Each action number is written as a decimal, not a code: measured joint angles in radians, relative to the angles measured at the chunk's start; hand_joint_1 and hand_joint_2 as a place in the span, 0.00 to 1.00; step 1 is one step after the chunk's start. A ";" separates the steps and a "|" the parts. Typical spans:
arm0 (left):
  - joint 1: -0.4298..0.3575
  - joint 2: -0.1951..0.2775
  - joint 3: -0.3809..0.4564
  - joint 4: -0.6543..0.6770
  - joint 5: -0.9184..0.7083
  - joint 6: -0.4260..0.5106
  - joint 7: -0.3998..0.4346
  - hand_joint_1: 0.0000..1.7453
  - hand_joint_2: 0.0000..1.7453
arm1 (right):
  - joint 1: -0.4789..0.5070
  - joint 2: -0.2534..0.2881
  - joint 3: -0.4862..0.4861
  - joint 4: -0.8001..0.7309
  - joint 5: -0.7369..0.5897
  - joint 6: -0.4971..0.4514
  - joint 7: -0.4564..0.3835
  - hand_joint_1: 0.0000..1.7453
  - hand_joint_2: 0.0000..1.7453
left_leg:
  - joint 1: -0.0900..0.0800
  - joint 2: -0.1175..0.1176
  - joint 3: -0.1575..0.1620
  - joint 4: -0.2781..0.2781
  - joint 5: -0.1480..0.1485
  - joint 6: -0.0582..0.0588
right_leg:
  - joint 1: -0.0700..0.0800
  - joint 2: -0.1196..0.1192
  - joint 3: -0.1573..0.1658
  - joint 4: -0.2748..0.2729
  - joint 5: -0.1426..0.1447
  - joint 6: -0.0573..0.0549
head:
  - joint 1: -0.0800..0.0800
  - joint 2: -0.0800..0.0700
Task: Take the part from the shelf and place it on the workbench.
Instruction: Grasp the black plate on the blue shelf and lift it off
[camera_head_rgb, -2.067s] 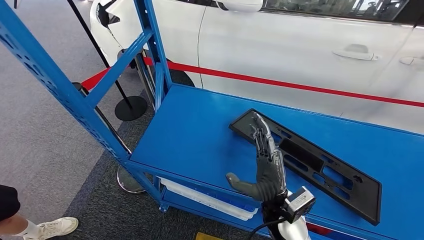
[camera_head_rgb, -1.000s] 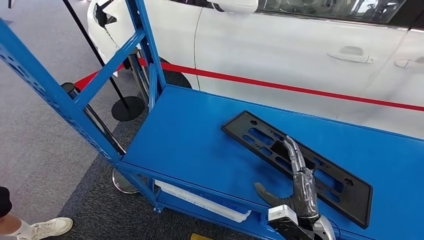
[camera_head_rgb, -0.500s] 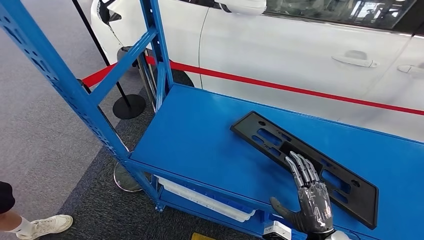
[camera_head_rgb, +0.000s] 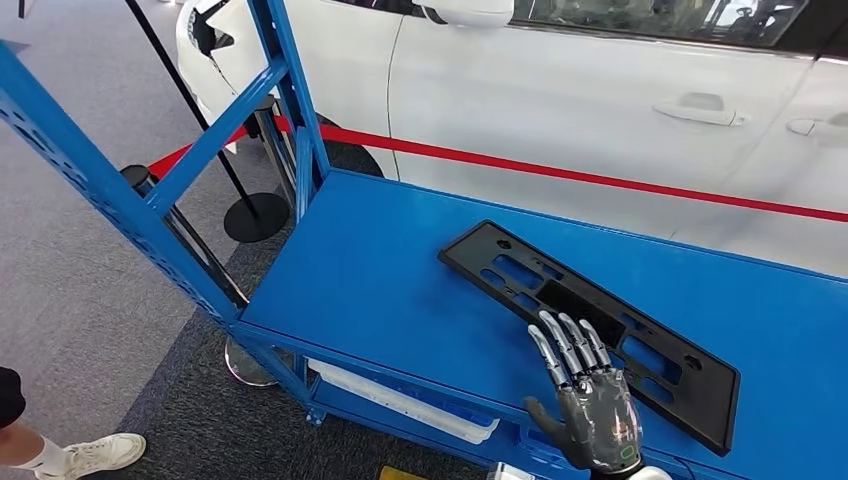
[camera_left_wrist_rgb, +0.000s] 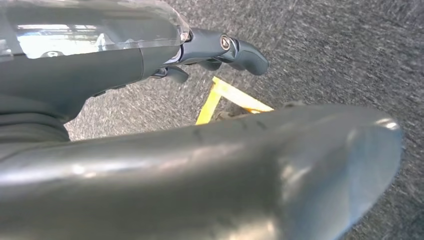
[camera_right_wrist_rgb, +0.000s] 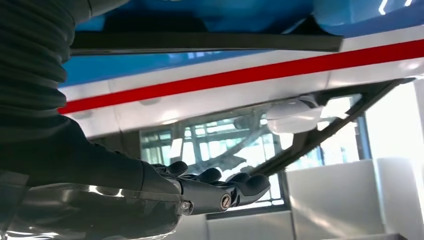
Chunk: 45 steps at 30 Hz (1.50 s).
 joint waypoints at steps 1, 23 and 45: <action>-0.001 0.000 0.001 0.000 0.000 -0.001 -0.001 0.00 0.00 | -0.011 -0.001 0.012 0.002 0.003 0.000 0.004 0.00 1.00 | -0.002 0.000 0.029 -0.066 0.024 0.006 | 0.002 0.001 0.000 0.001 -0.001 0.002 | 0.000 0.000; 0.000 0.001 0.011 0.000 0.000 -0.018 -0.017 0.00 0.00 | -0.264 -0.012 0.177 0.190 -0.096 0.058 -0.095 0.00 1.00 | -0.004 0.000 0.030 -0.086 0.012 -0.002 | -0.003 -0.001 -0.011 -0.008 0.014 0.003 | 0.003 0.000; 0.034 0.014 0.010 0.000 0.000 -0.040 -0.026 0.00 0.00 | -0.492 -0.138 0.180 0.618 -0.205 -0.005 -0.075 0.00 1.00 | -0.002 0.001 0.045 -0.152 0.070 0.044 | -0.004 -0.001 -0.128 0.241 -0.084 0.047 | 0.006 0.000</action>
